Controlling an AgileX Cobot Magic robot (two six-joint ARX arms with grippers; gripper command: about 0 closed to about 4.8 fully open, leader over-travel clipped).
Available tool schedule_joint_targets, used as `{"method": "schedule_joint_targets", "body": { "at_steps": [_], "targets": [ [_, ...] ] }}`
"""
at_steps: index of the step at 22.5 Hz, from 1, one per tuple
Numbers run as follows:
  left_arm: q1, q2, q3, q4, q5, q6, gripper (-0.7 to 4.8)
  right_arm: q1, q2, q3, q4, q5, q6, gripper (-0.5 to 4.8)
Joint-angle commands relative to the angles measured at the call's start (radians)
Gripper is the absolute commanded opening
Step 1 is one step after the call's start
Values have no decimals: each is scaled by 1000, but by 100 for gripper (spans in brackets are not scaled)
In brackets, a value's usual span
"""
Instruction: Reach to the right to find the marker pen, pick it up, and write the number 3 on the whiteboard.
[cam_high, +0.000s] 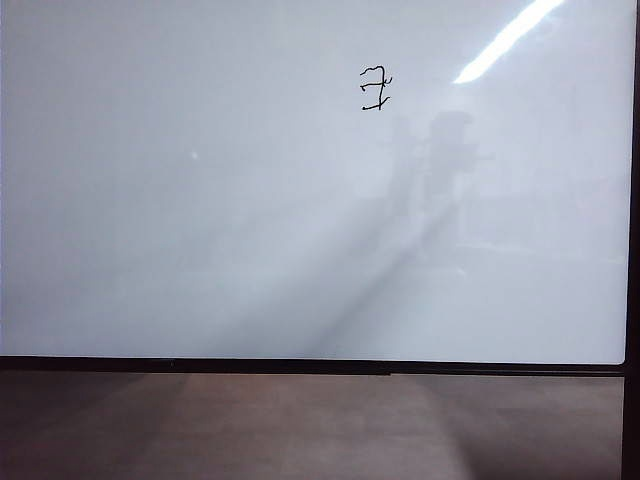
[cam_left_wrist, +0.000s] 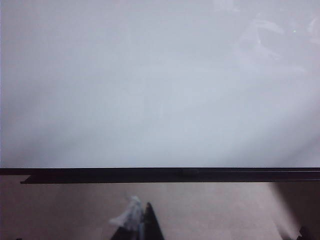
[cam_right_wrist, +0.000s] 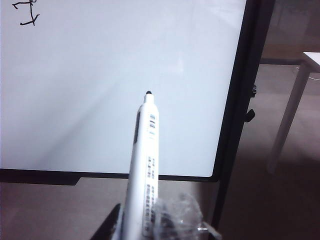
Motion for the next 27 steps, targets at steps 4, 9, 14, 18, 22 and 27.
{"method": "schedule_joint_targets", "body": {
  "at_steps": [4,9,14,18,22,27],
  "targets": [
    [-24,1,-35,26,-64,2,-5,1,0,4,14,-1,4,58],
    [-124,1,-35,24,-189,55,-5,1,0,4,14,-1,4,58],
    [-104,1,-35,27,-142,44,-5,1,0,4,14,-1,4,58],
    [-48,1,-35,42,-81,-7,-5,1,0,4,14,-1,4,58],
    [-45,1,-35,37,-119,-8,26,1,0,4,14,-1,4,58],
    [-45,1,-35,34,-115,-8,27,1,0,4,14,-1,4,58]
  ]
}}
